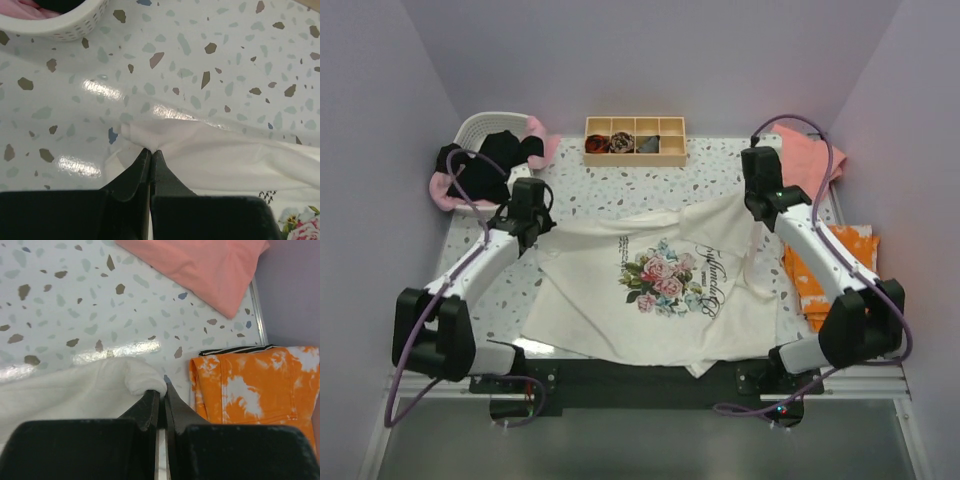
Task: Fold and stack the t-shirts
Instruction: Flatten out the tshirt
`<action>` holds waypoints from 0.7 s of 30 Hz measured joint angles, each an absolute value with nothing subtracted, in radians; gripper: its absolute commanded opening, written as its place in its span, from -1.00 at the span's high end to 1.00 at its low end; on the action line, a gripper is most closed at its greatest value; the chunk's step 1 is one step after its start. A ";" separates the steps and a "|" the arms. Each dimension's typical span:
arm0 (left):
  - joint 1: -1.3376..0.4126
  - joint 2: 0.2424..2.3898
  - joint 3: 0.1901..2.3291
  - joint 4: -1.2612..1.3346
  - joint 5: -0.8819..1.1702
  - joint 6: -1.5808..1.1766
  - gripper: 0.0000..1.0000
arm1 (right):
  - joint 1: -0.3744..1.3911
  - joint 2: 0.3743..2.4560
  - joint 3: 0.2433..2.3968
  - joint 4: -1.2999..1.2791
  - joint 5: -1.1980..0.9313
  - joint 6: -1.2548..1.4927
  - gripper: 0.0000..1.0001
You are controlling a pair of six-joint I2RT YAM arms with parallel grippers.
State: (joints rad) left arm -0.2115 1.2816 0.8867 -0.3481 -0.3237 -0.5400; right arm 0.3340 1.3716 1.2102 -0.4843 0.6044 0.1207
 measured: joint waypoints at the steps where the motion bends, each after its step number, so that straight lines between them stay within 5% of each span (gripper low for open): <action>1: -0.212 1.327 0.892 -0.321 -0.325 -0.540 1.00 | 0.308 1.412 1.216 -0.477 0.589 0.125 1.00; 8: -0.204 1.666 1.040 -0.173 -0.360 -0.513 1.00 | 0.228 1.775 1.389 -0.447 0.519 0.138 1.00; 16: -0.164 1.865 1.241 -0.021 -0.341 -0.454 1.00 | 0.207 1.963 1.611 -0.448 0.507 0.138 1.00; 17: -0.161 1.885 1.269 -0.012 -0.341 -0.451 0.89 | 0.202 1.977 1.634 -0.447 0.511 0.138 0.76; 19: -0.157 1.913 1.311 -0.002 -0.344 -0.449 0.64 | 0.193 2.001 1.668 -0.445 0.520 0.138 -0.08; 21: -0.153 1.928 1.336 -0.014 -0.347 -0.450 0.01 | 0.183 2.022 1.692 -0.445 0.539 0.149 -0.81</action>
